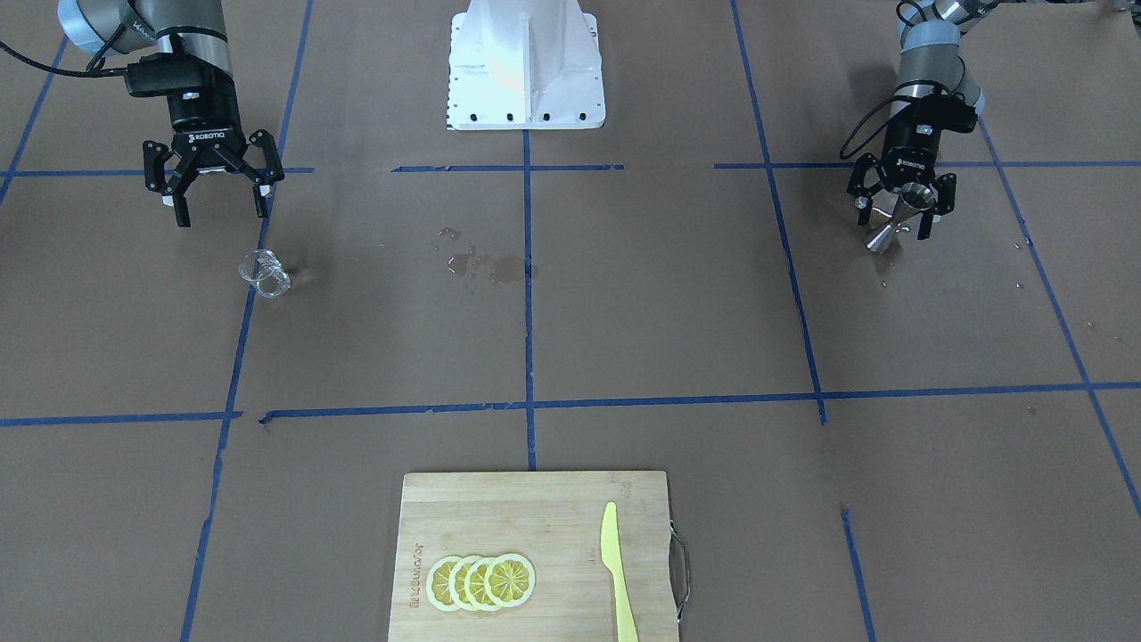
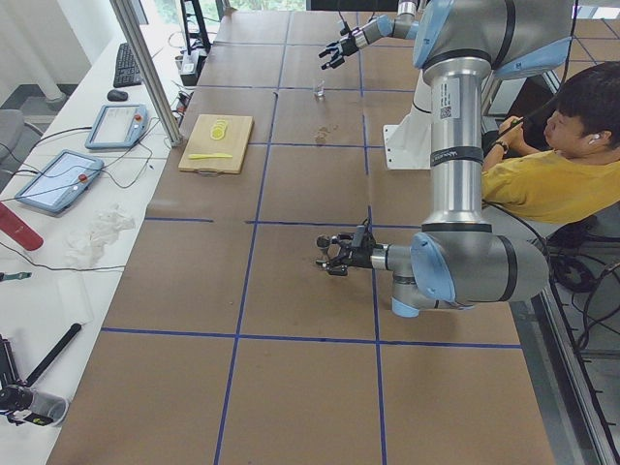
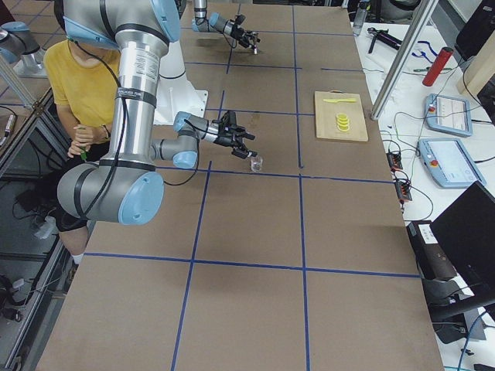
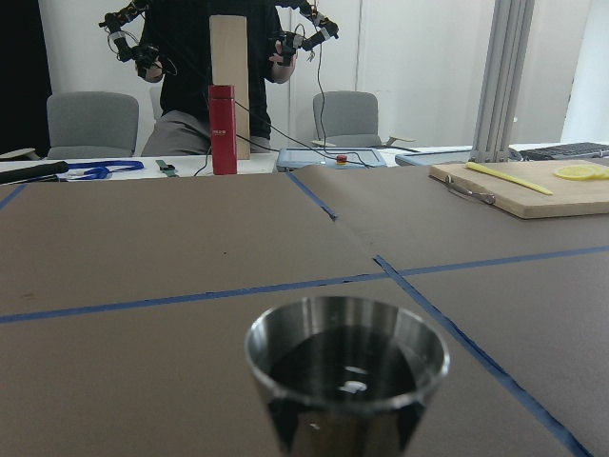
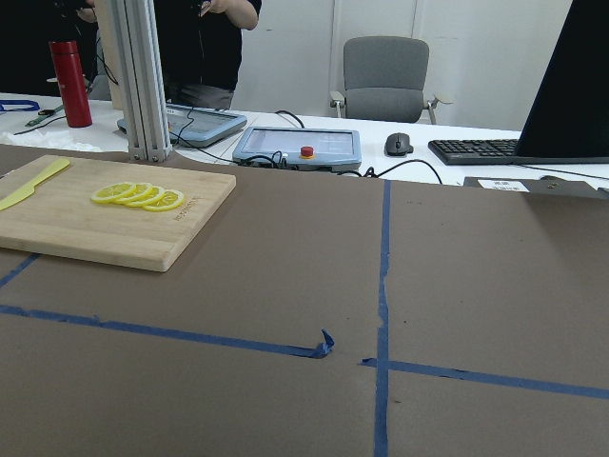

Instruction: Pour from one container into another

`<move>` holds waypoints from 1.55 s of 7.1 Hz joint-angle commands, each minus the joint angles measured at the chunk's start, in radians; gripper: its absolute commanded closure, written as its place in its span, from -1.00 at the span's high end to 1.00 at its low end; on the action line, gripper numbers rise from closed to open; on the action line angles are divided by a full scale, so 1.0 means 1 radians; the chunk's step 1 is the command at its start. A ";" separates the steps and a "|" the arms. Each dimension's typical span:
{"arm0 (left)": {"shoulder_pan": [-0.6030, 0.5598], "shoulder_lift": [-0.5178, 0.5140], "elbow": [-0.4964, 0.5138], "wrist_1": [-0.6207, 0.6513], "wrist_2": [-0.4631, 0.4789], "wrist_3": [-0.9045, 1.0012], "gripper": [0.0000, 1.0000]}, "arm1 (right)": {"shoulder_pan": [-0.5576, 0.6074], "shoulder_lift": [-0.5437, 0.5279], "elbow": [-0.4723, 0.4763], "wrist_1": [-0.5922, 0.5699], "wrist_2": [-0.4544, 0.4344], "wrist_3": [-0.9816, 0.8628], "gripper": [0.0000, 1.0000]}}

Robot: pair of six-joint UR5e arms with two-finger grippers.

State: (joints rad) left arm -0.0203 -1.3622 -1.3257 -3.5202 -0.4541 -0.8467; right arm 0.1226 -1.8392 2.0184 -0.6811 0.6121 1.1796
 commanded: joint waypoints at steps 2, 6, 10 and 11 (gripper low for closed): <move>0.005 0.008 -0.001 -0.014 0.000 -0.002 1.00 | 0.000 0.000 0.006 0.002 0.000 0.000 1.00; 0.072 0.086 -0.001 -0.097 0.005 0.000 1.00 | 0.000 0.000 0.008 0.002 0.000 0.000 1.00; 0.259 0.112 -0.003 -0.169 0.136 0.002 1.00 | 0.002 0.000 0.006 0.000 0.000 0.000 1.00; 0.278 0.164 -0.001 -0.213 0.153 0.001 1.00 | 0.002 0.000 0.006 0.000 0.000 0.000 1.00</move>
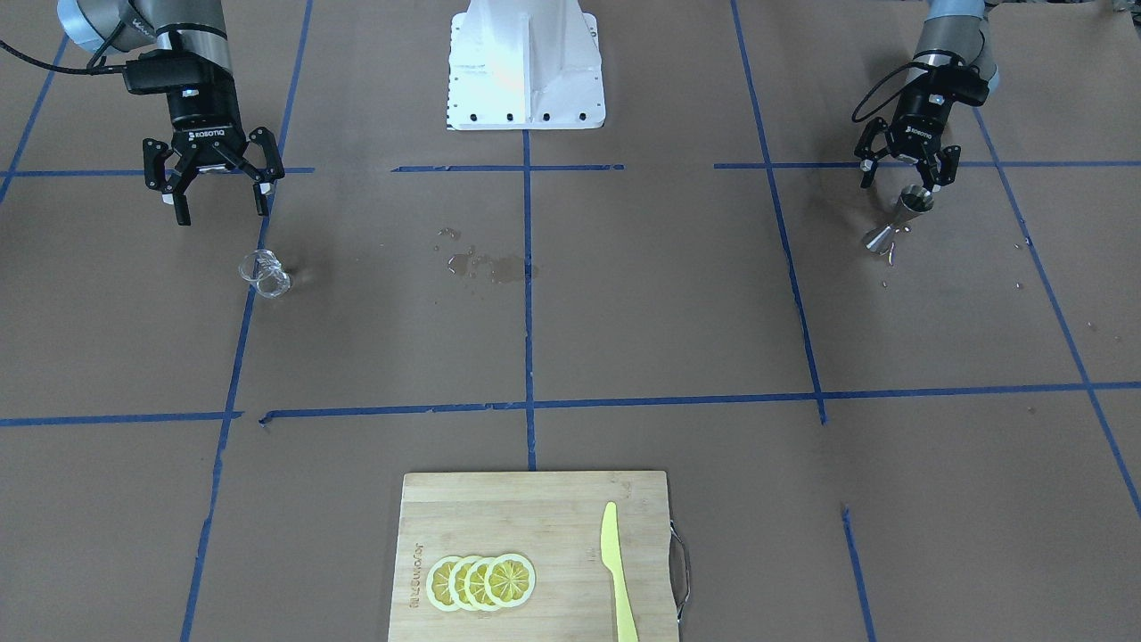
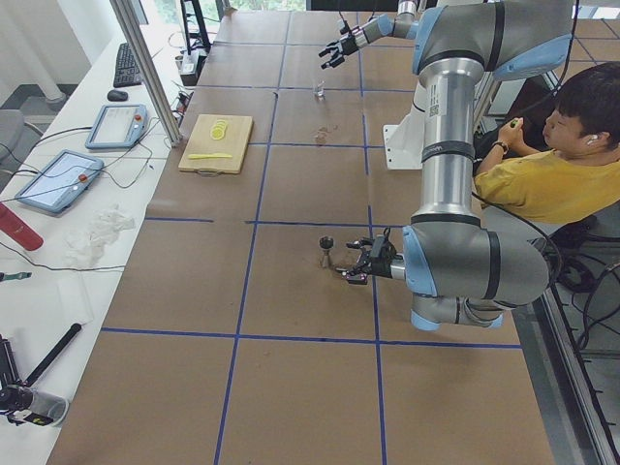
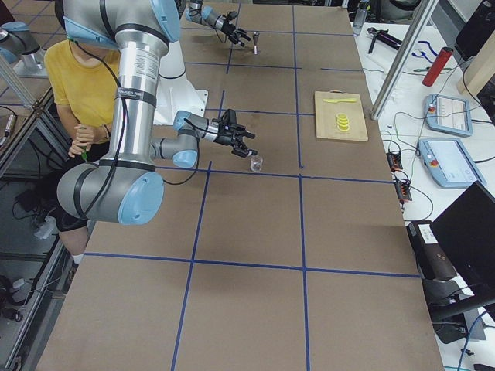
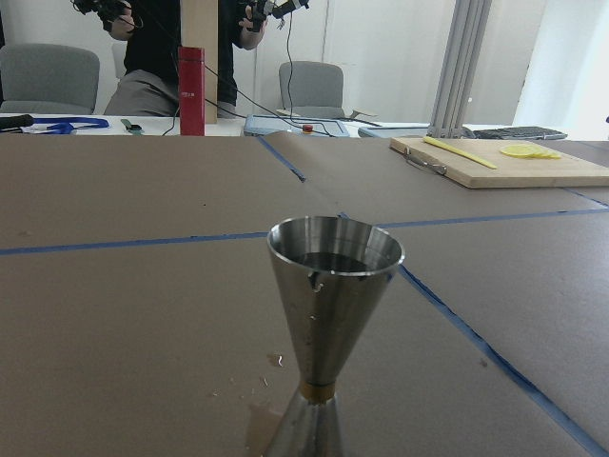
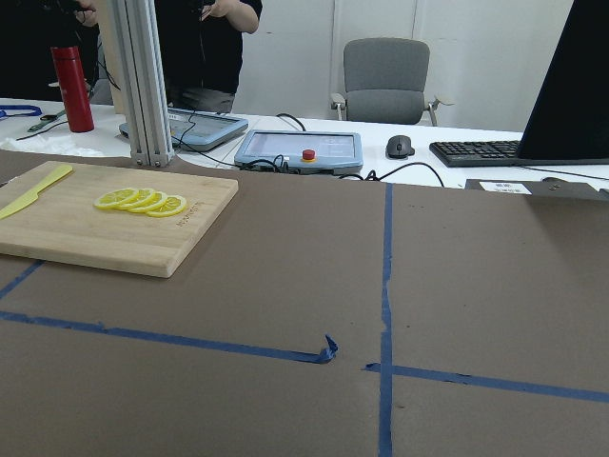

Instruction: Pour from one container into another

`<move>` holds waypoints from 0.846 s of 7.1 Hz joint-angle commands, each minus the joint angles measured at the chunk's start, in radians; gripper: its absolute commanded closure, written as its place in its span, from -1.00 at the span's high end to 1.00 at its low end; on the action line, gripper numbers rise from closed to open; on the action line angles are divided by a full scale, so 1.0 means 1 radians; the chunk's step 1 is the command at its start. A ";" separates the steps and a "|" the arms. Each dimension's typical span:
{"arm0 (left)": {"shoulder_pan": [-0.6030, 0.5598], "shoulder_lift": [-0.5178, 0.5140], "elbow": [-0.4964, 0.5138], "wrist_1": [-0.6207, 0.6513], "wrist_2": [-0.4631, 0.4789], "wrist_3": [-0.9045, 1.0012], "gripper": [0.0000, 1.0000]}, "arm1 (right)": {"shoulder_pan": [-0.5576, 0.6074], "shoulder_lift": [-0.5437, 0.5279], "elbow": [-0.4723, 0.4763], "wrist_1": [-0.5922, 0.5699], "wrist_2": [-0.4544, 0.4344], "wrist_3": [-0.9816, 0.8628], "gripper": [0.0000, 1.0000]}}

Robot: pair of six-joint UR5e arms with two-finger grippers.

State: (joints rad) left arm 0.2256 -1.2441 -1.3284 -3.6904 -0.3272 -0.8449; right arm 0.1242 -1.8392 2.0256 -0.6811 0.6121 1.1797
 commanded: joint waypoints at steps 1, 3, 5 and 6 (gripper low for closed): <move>0.035 0.069 0.009 -0.049 0.051 -0.003 1.00 | 0.000 0.000 -0.001 0.000 0.000 0.000 1.00; 0.035 0.097 0.085 -0.187 0.063 -0.013 1.00 | 0.000 0.000 -0.001 0.000 0.012 0.000 1.00; 0.024 0.107 0.081 -0.290 0.071 -0.003 1.00 | 0.000 0.002 -0.002 0.000 0.012 0.000 1.00; -0.026 0.107 0.077 -0.293 0.059 0.000 1.00 | 0.000 0.002 -0.004 0.000 0.012 0.000 1.00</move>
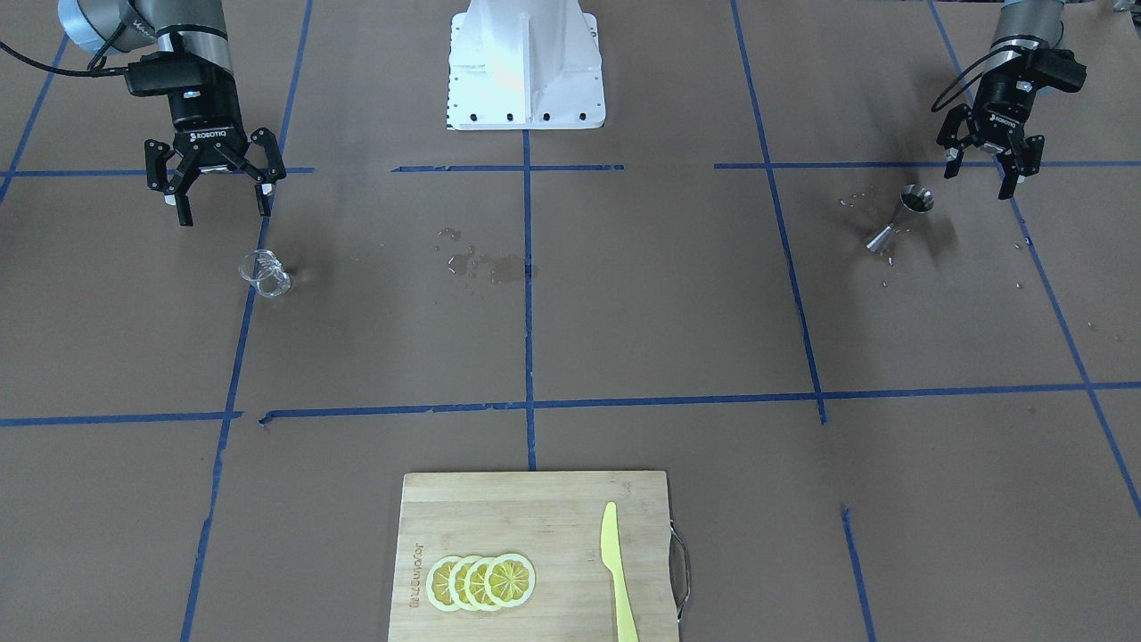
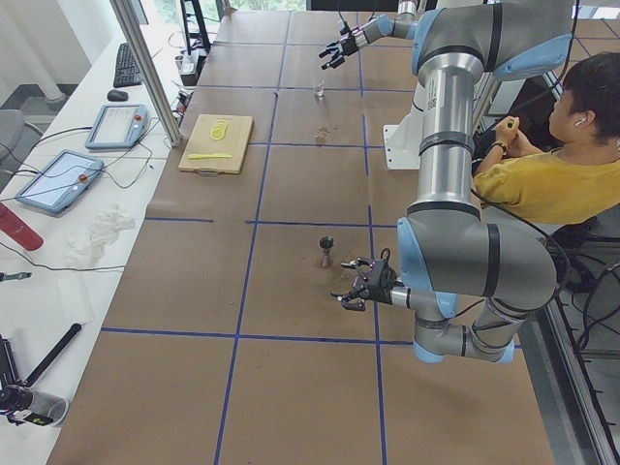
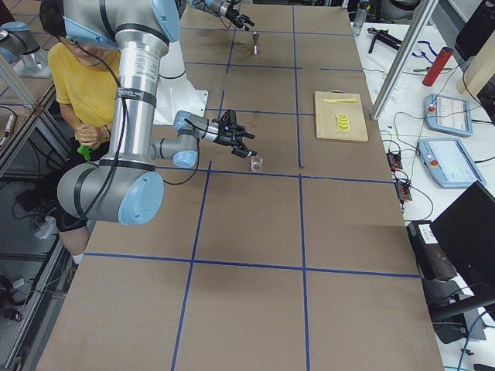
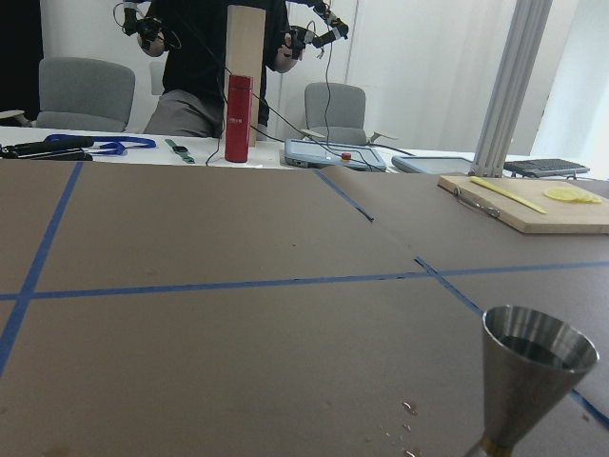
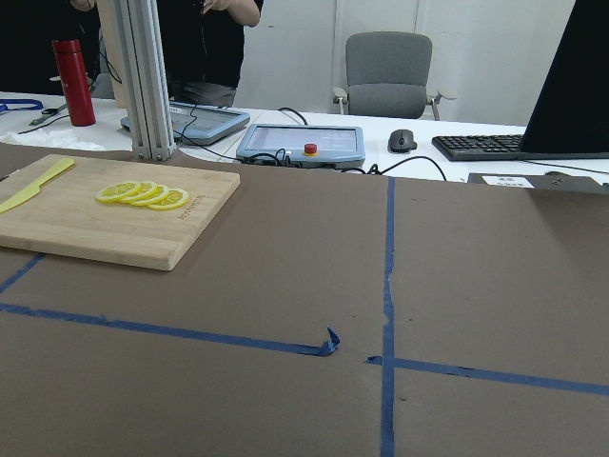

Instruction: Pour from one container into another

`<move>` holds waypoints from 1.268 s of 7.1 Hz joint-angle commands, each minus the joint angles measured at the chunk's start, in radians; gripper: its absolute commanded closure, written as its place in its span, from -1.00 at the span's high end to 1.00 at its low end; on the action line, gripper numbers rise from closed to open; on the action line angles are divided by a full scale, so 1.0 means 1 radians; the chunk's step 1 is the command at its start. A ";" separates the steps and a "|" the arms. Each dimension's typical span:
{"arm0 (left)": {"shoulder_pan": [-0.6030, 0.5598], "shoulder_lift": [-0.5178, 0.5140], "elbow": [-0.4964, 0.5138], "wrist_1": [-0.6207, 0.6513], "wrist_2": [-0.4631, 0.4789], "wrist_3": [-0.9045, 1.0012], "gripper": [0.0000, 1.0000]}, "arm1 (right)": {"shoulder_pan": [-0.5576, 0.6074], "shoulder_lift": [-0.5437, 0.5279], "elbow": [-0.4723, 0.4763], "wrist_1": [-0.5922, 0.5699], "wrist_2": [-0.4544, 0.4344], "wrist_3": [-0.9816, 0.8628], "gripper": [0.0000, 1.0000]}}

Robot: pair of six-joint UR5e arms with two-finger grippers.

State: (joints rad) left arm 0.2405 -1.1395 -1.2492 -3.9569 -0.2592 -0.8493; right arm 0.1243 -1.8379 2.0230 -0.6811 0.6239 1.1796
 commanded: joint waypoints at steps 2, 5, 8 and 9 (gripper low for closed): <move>-0.259 -0.006 -0.021 -0.024 -0.179 0.089 1.00 | 0.000 0.000 -0.007 0.002 0.000 0.002 1.00; -0.438 -0.052 -0.092 0.045 -0.319 0.312 1.00 | -0.002 0.002 -0.004 0.000 0.000 0.000 1.00; -0.793 -0.199 -0.130 0.239 -0.658 0.429 1.00 | -0.002 0.006 -0.004 0.000 0.002 0.000 1.00; -0.894 -0.235 -0.151 0.308 -0.764 0.461 1.00 | -0.002 0.008 -0.004 0.000 0.006 0.000 1.00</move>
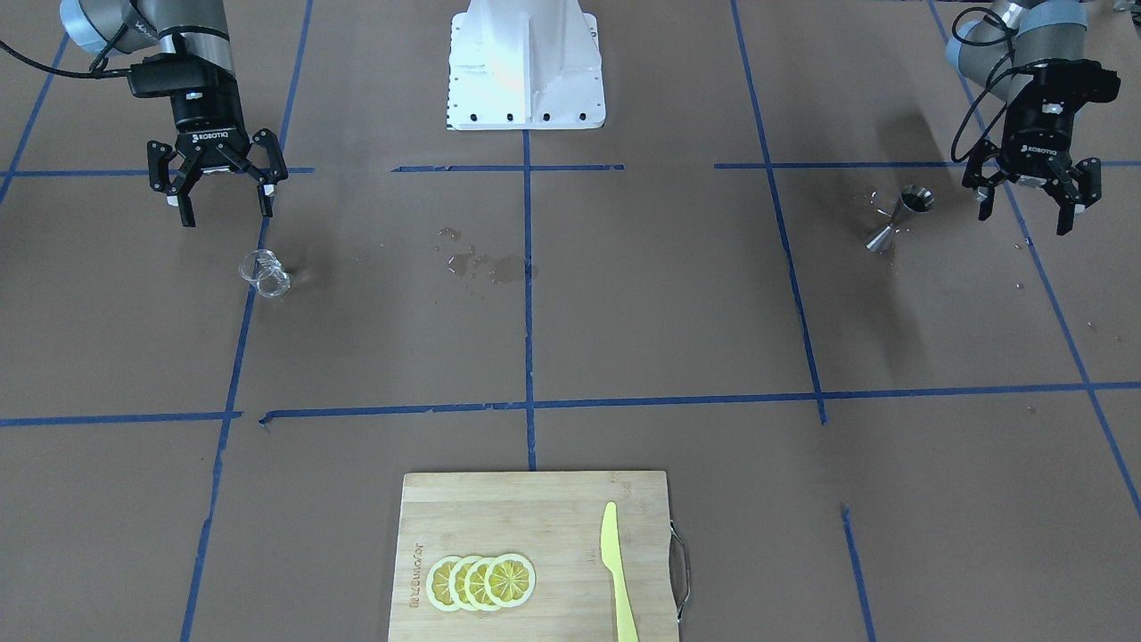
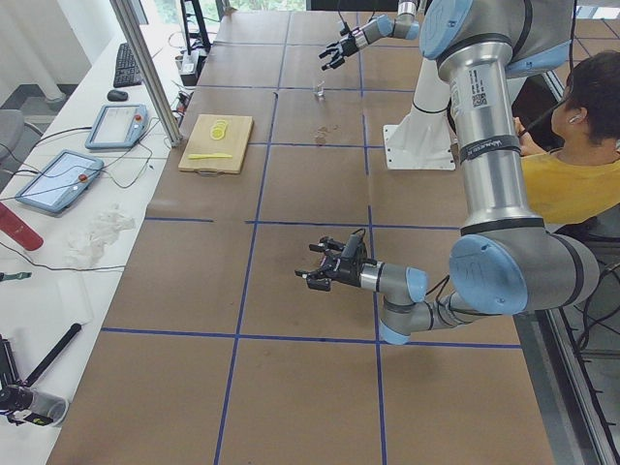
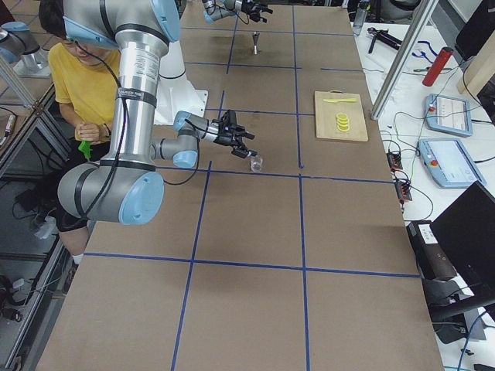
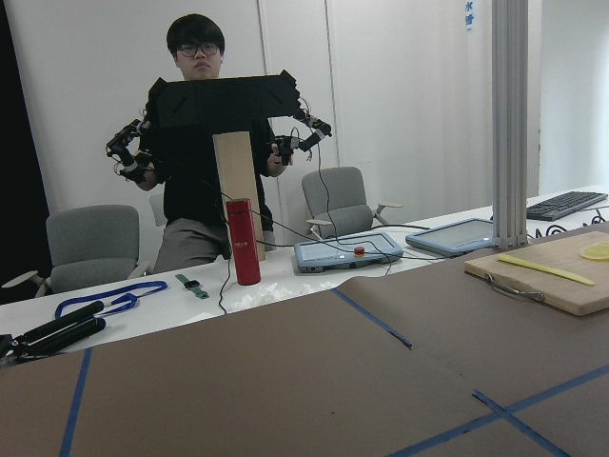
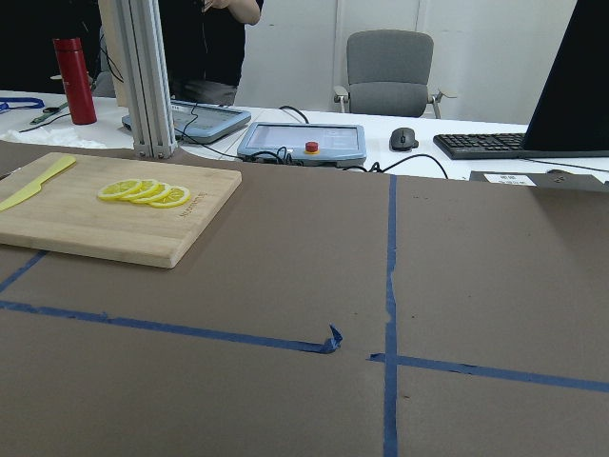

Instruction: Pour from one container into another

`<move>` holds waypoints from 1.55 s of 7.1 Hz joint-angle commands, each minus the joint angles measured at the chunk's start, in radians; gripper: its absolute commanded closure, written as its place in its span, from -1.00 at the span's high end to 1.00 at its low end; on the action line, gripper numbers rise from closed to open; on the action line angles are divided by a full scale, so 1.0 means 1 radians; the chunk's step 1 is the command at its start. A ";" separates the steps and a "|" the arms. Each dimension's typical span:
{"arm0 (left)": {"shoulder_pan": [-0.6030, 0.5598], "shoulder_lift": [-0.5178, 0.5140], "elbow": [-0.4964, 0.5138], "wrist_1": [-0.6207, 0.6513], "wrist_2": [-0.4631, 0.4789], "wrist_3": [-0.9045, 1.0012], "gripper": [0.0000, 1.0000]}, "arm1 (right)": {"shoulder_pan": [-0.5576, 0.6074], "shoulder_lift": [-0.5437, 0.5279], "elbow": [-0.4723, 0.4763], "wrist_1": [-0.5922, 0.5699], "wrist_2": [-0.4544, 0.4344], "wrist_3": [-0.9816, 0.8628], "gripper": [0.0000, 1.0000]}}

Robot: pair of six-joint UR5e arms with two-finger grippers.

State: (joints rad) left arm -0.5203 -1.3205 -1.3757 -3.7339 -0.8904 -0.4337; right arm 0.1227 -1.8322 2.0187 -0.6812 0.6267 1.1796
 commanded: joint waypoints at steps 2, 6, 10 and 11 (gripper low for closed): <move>-0.385 -0.147 -0.026 0.254 -0.421 0.049 1.00 | 0.078 0.004 0.003 -0.001 0.109 -0.011 1.00; -0.778 -0.293 -0.025 0.733 -0.970 0.056 1.00 | 0.406 0.135 -0.096 -0.008 0.446 -0.179 1.00; -0.954 -0.338 -0.092 1.404 -1.360 0.257 1.00 | 0.913 0.220 -0.259 -0.090 1.094 -0.658 1.00; -0.965 -0.338 -0.138 1.589 -1.362 0.335 1.00 | 1.021 0.220 -0.261 -0.178 1.222 -0.796 1.00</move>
State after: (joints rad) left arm -1.4644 -1.6573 -1.4634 -2.3530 -2.2233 -0.2044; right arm 1.0080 -1.6159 1.7707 -0.7711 1.6800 0.5512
